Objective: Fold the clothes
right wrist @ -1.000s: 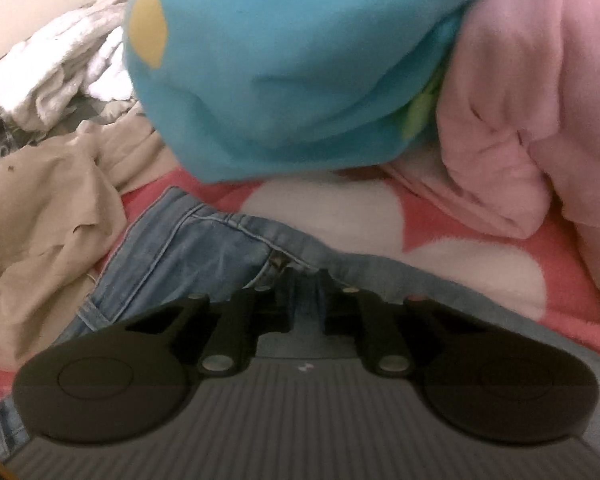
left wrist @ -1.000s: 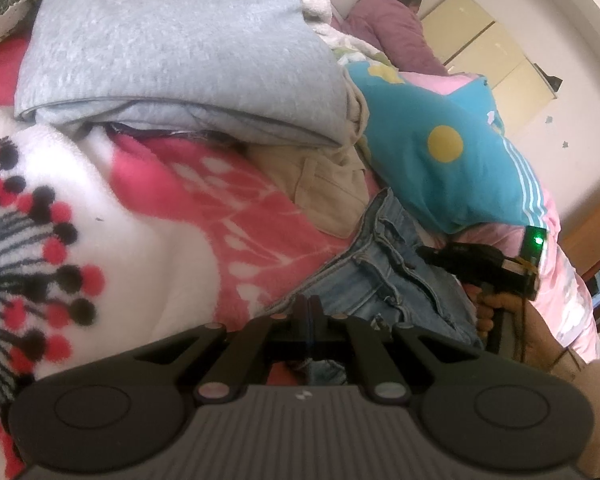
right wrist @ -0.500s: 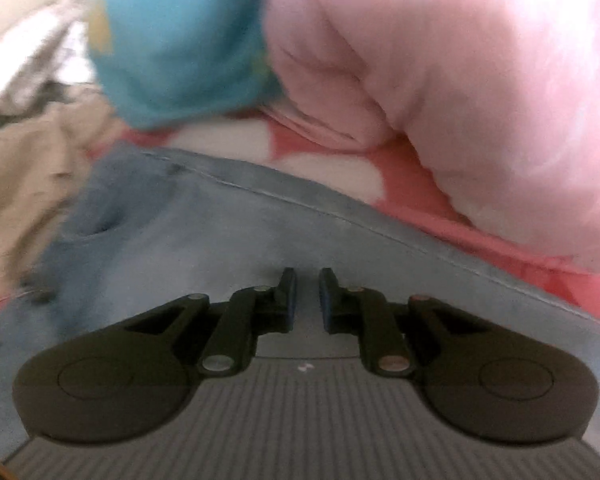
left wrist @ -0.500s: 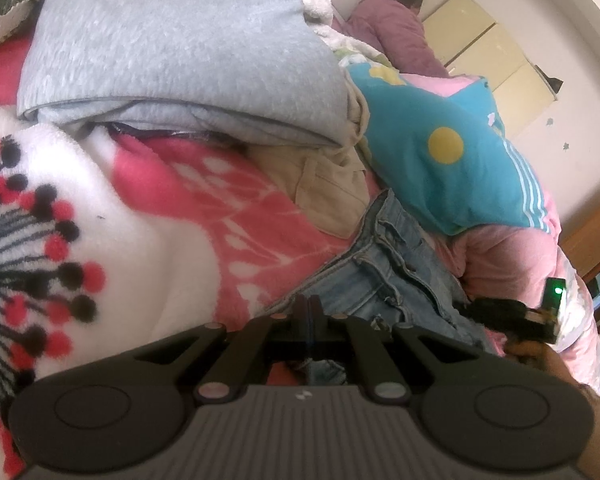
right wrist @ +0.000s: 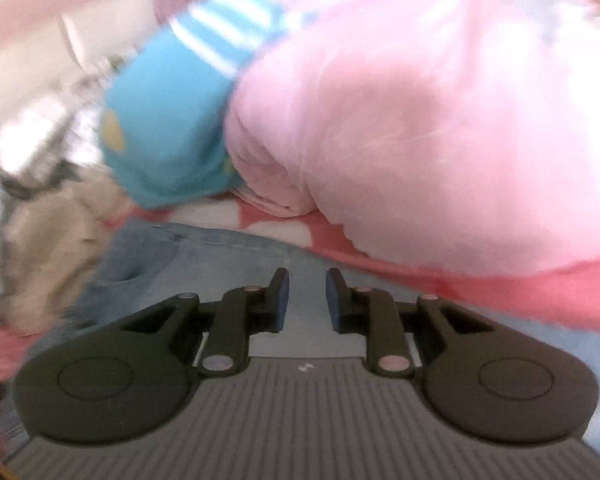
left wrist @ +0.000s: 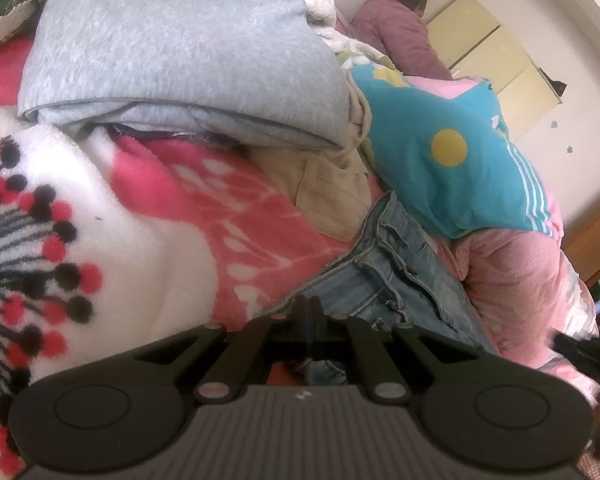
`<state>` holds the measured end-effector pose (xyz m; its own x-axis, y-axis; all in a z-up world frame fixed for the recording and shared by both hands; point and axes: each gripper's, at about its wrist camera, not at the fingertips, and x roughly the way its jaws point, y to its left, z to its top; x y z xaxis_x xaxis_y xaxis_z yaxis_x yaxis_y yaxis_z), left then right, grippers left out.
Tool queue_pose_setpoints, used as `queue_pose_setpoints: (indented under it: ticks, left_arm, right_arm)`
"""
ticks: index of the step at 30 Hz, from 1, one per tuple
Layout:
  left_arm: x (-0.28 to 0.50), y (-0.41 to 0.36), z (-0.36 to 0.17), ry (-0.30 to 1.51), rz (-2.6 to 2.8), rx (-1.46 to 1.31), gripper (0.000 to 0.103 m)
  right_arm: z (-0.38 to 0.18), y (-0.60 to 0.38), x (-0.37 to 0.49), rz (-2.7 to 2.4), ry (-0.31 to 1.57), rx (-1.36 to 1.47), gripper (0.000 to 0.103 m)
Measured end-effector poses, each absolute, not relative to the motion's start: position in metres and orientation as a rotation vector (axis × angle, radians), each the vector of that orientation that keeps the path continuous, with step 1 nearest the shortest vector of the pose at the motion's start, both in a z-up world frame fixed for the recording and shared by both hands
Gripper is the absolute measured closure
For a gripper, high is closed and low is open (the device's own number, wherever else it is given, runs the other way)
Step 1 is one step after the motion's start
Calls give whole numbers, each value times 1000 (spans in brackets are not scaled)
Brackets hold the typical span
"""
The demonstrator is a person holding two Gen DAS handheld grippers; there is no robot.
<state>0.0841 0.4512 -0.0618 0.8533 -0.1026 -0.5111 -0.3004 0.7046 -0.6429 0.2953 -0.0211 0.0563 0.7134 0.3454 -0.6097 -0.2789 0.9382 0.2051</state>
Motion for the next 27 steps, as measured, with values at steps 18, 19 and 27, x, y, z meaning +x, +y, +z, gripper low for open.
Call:
queue_pose_setpoints:
  ticks: [18,19,27]
  left_arm:
    - [-52,278,20,303,7,-474,87]
    - [-60,263,14,330,-6,-479,87]
    - [-103,208,-20,379,7,-509,88]
  right_arm:
    - [41,-188,-109,294,488,233,73]
    - [34,-177,-107,333,487,228,74]
    - [7,-45,-69,672,416,-128,74]
